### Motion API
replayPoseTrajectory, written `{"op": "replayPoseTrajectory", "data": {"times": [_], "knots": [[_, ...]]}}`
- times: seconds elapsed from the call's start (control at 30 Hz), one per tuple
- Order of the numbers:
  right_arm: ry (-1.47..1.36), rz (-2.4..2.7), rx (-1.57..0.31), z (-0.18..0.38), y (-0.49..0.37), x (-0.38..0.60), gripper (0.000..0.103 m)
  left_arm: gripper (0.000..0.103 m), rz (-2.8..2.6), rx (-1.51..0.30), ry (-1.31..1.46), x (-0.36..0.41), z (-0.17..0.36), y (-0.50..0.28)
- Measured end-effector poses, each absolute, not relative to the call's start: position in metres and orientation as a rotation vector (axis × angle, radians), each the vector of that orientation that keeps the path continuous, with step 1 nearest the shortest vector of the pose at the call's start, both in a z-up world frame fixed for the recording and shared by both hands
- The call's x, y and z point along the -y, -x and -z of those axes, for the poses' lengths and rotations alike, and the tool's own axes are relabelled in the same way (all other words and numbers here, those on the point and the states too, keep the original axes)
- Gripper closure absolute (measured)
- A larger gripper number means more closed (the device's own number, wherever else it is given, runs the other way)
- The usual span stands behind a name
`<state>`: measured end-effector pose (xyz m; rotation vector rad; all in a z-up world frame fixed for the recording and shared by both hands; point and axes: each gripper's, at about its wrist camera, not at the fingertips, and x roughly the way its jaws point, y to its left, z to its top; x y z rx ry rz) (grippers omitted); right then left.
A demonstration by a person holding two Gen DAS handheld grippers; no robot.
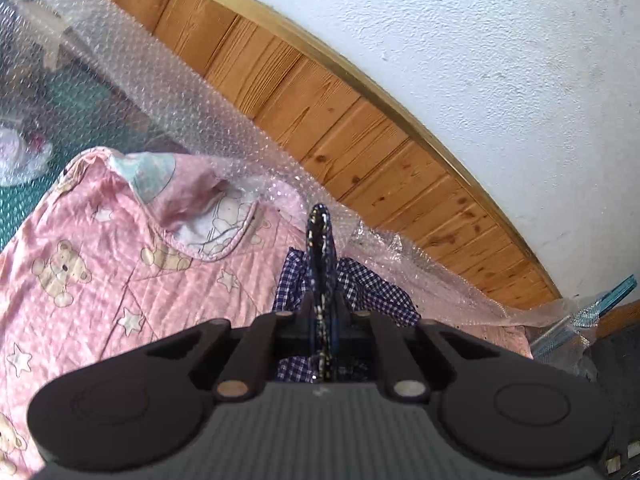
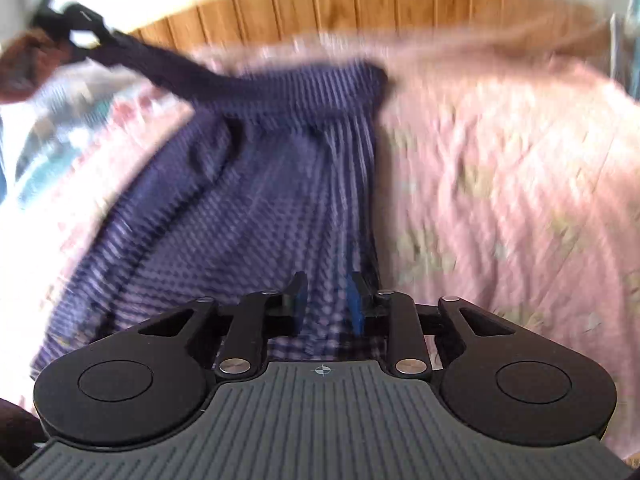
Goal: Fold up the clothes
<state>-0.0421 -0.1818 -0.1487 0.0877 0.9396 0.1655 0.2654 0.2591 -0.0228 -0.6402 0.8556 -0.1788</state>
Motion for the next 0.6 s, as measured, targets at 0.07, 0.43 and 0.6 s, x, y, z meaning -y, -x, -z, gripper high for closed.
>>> {"op": "replayPoseTrajectory", "data": {"times": [0.07,0.43,0.6], "knots": [[-0.047,-0.250,-1.047,0.169,0.029,0.180,0.082,0.096,0.200,-0.877,0.640,-0.256,0.028,-0.263],[0.072,-0.424,-0.786,0.096,-0.216,0.247,0.065,0.096,0.229,-0.733,0.616,-0.227,-0.015,-0.229],[0.089,-0.509,-0.829,0.145,-0.337,0.229,0.068,0.096,0.138,-0.661,0.620,-0.225,-0.030,-0.203]]}}
